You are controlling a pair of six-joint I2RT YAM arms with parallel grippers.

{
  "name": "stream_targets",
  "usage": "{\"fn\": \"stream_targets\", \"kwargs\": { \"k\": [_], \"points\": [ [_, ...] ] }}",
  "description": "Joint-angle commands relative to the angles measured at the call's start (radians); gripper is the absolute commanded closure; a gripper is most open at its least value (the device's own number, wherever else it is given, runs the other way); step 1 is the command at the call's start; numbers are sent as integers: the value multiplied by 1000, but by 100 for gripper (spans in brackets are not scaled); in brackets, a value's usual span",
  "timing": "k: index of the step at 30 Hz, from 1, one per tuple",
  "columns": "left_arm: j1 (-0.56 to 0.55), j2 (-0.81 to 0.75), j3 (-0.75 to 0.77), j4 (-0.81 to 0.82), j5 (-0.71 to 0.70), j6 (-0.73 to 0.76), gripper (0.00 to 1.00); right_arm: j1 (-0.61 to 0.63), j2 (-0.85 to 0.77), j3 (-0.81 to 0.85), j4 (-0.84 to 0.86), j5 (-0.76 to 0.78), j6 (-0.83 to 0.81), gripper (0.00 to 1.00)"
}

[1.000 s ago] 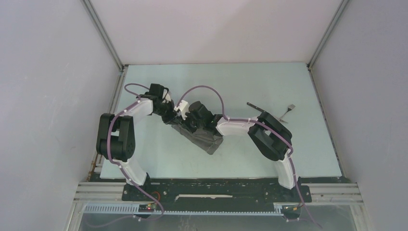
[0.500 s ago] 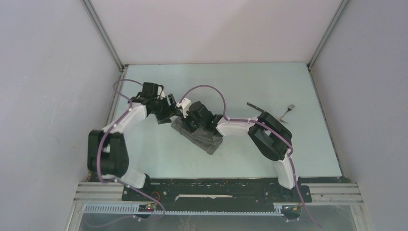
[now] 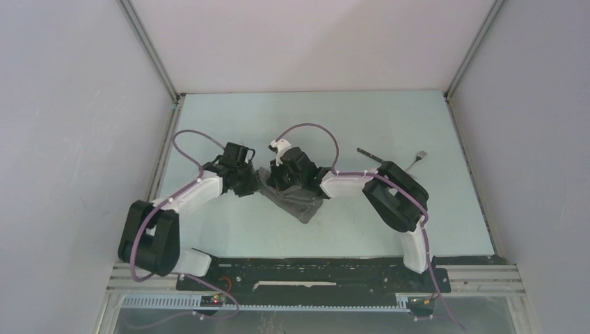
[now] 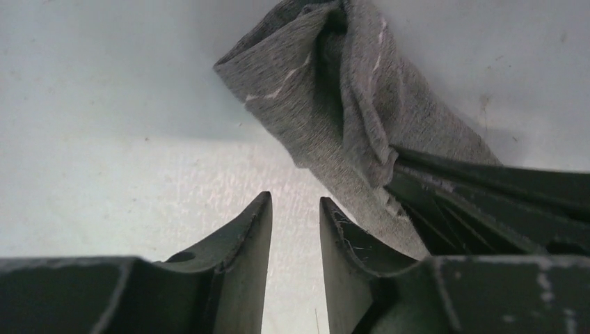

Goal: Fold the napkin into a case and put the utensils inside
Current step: Grasp the top corner of the smaller rectangle folded napkin from the folded napkin.

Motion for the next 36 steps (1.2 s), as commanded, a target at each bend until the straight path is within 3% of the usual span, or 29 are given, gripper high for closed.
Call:
{"fn": "stream_targets", "kwargs": {
  "k": [1,11,22,26,30,36],
  "points": [
    [-57,85,119,21,-119,-4,61,-9,-76,-14,57,9,71,100],
    [-90,236,232,-41,-155,17,67,-24,-79,-38,82,-10,103,100],
    [-112,228,211,-36,-202,35,73,-31,-69,-38,88,-24,104,100],
    [-110,202,183,-12,-212,25,71,-32,-63,-37,89,-26,105,100],
    [-99,162,153,24,-207,22,60,-30,-63,-39,87,-27,101,100],
    [-90,201,178,15,-201,25,67,-28,-62,-38,91,-32,102,100]
  ]
}}
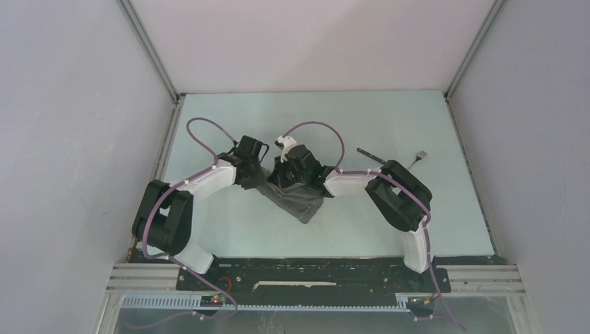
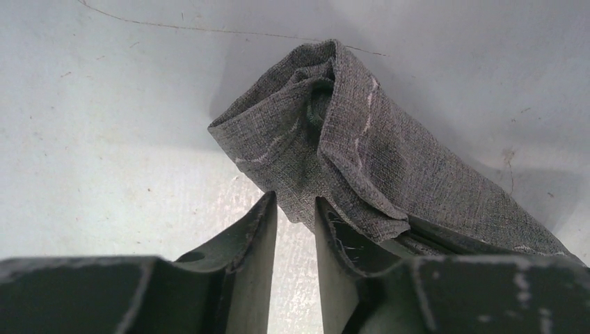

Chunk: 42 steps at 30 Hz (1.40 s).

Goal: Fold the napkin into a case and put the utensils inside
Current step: Grasp the top corner of the smaller rectangle folded napkin from the folded napkin.

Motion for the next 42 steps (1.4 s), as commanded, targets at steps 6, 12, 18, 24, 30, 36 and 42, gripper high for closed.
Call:
{"fn": "stream_targets", "kwargs": {
  "k": [6,12,18,24,30,36,42],
  "points": [
    [9,27,55,7,-39,23,70,2,-40,-2,32,-8,10,100],
    [12,47,76,-6,-49,29,70,5,-36,-2,43,-15,27,100],
    [15,51,78,-7,-54,29,81,13,-30,-2,48,-16,56,100],
    [16,55,67,-6,-47,30,76,18,-28,-2,60,-20,69,100],
    [16,69,70,-4,-44,31,82,18,-26,-2,59,-24,69,100],
    [25,-10,25,31,-45,20,100,23,-16,-9,54,-30,110,100],
    [59,-100,-107,176,24,-6,100,40,32,-47,177,-70,284,100]
  ]
}}
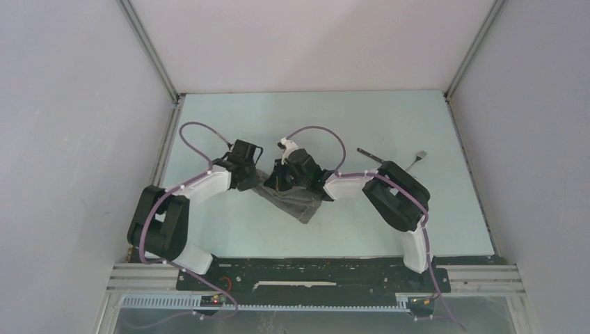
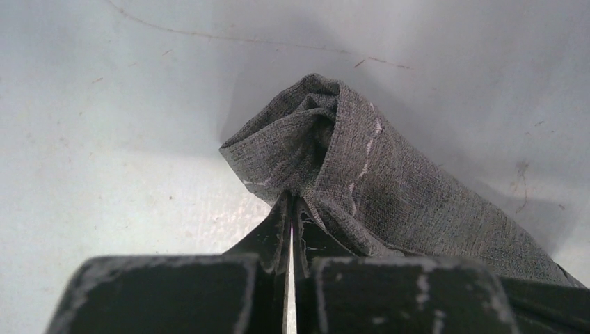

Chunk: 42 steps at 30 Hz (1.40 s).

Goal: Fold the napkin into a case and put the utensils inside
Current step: Grasp the top corner of the smaller rectangle folded napkin from the folded napkin.

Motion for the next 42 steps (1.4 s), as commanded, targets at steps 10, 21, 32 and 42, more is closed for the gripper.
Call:
{"fn": "stream_targets", "kwargs": {
  "k": [10,21,32,42],
  "points": [
    [60,-173,-155,219,123,-39,100,47,117,-16,121,77,208,100],
    [104,-286,-290,289,125,-72,100,49,103,-25,5,188,88,100],
    [105,-352,-317,321,157,-73,100,168,131,106,-117,334,-141,100],
    [126,-322,-323,281,197,-134,100,165,128,153,-40,79,-255,100]
  ]
}}
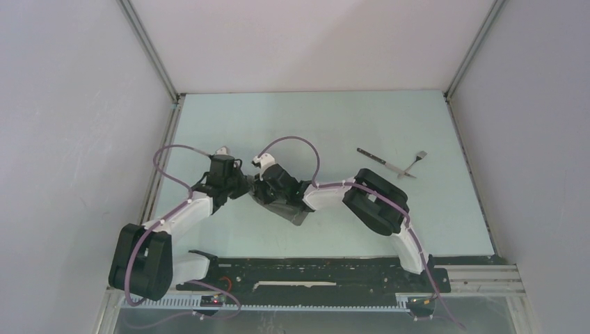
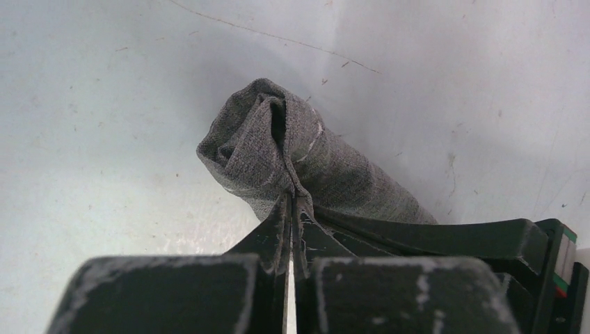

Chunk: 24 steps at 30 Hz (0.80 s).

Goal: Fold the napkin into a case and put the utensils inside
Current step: Grasp the top corner of the smaller rectangle folded napkin from the folded napkin.

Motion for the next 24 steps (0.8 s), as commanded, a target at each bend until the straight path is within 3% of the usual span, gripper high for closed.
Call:
{"fn": "stream_targets", "kwargs": {
  "k": [1,3,9,13,24],
  "points": [
    [14,-3,-5,12,35,-47,100,-9,-30,-19,60,-207,-48,97],
    [19,-6,-11,5,31,-45,100,-27,-56,-81,130,-259,-20,87],
    [27,5,-34,16,37,-39,100,-86,-79,-149,275,-455,27,74],
    [35,-1,-42,12,37,-31,100,-92,-80,-155,319,-502,37,65],
    [43,-29,-56,9,50,-27,100,-124,-55,-134,334,-492,79,61]
  ]
}}
